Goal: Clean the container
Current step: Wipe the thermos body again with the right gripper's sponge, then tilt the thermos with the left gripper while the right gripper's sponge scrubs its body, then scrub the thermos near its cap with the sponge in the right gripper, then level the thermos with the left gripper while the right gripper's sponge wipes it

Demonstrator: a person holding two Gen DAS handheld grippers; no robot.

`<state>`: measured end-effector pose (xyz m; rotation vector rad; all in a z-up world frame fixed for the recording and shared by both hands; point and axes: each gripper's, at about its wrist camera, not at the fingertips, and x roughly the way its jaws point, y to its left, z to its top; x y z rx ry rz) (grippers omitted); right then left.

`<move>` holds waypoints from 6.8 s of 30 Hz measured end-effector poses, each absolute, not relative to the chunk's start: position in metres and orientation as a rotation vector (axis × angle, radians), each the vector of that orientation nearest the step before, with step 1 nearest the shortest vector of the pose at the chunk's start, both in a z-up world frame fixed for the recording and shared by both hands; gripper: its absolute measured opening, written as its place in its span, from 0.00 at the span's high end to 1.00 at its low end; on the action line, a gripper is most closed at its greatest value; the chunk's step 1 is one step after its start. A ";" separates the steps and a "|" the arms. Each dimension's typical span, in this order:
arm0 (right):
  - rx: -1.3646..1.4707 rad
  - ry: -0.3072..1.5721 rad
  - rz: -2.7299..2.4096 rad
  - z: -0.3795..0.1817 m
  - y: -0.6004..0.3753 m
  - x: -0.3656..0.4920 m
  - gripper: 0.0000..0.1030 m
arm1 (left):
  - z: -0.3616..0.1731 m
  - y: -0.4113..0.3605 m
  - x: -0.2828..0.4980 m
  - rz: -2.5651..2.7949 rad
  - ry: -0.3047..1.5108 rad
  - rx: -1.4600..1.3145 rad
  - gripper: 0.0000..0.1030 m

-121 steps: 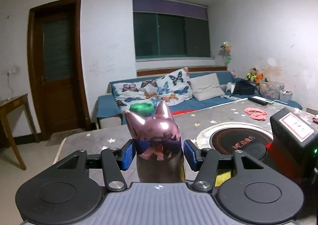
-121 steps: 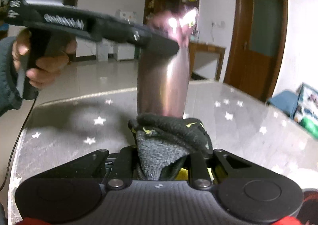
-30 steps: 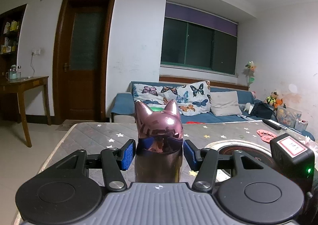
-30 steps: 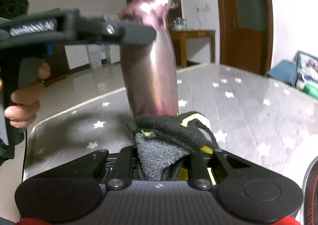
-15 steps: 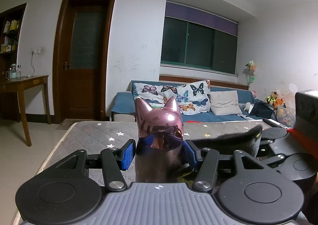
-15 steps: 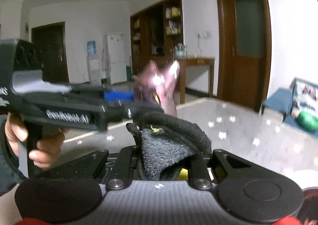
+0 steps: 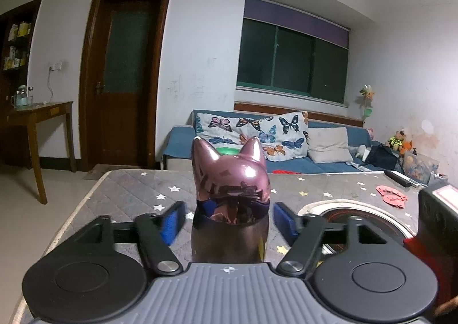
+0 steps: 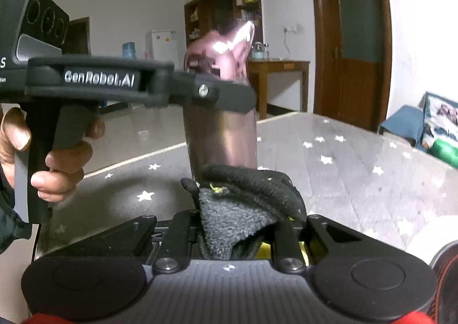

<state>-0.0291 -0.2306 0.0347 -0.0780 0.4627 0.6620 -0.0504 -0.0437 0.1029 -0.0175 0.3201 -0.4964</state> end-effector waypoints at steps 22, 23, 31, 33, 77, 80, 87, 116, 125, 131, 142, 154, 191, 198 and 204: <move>-0.054 0.354 0.641 0.077 -0.246 -0.039 0.83 | 0.112 -0.044 -0.046 -0.543 0.289 -0.148 0.00; -0.055 0.344 0.643 0.080 -0.246 -0.039 0.83 | 0.113 -0.043 -0.044 -0.551 0.290 -0.152 0.00; 0.006 0.371 0.649 0.064 -0.254 -0.036 0.82 | 0.114 -0.048 -0.034 -0.563 0.298 -0.160 0.00; 0.005 0.392 0.650 0.054 -0.251 -0.034 0.83 | 0.115 -0.049 -0.032 -0.564 0.302 -0.167 0.00; -0.034 0.521 0.593 0.011 -0.230 -0.057 0.83 | 0.116 -0.033 -0.010 -0.598 0.378 -0.397 0.00; -0.048 0.569 0.576 0.002 -0.225 -0.059 0.82 | 0.116 -0.032 -0.010 -0.601 0.378 -0.393 0.00; -0.050 0.520 0.634 0.024 -0.228 -0.076 0.83 | 0.115 -0.029 -0.007 -0.612 0.387 -0.390 0.00; -0.074 0.532 0.690 0.004 -0.227 -0.064 0.83 | 0.111 -0.025 -0.004 -0.638 0.421 -0.402 0.00; -0.094 0.408 0.764 0.053 -0.229 -0.084 0.83 | 0.114 -0.017 -0.004 -0.649 0.415 -0.435 0.00; -0.097 0.364 0.792 0.060 -0.232 -0.080 0.83 | 0.117 -0.012 -0.004 -0.651 0.409 -0.434 0.00; -0.077 0.492 0.756 0.023 -0.245 -0.067 0.83 | 0.114 -0.024 -0.010 -0.633 0.407 -0.372 0.00; 0.021 0.354 0.702 0.080 -0.266 -0.030 0.83 | 0.126 -0.022 -0.023 -0.637 0.351 -0.359 0.03; -0.049 0.529 0.635 0.017 -0.257 0.016 0.83 | 0.111 -0.058 -0.062 -0.302 0.300 -0.262 0.05; -0.032 0.526 0.604 0.021 -0.269 0.004 0.83 | 0.105 -0.068 -0.055 -0.220 0.356 -0.272 0.21; -0.016 0.520 0.596 0.026 -0.276 0.001 0.83 | 0.106 -0.060 -0.054 -0.274 0.379 -0.195 0.41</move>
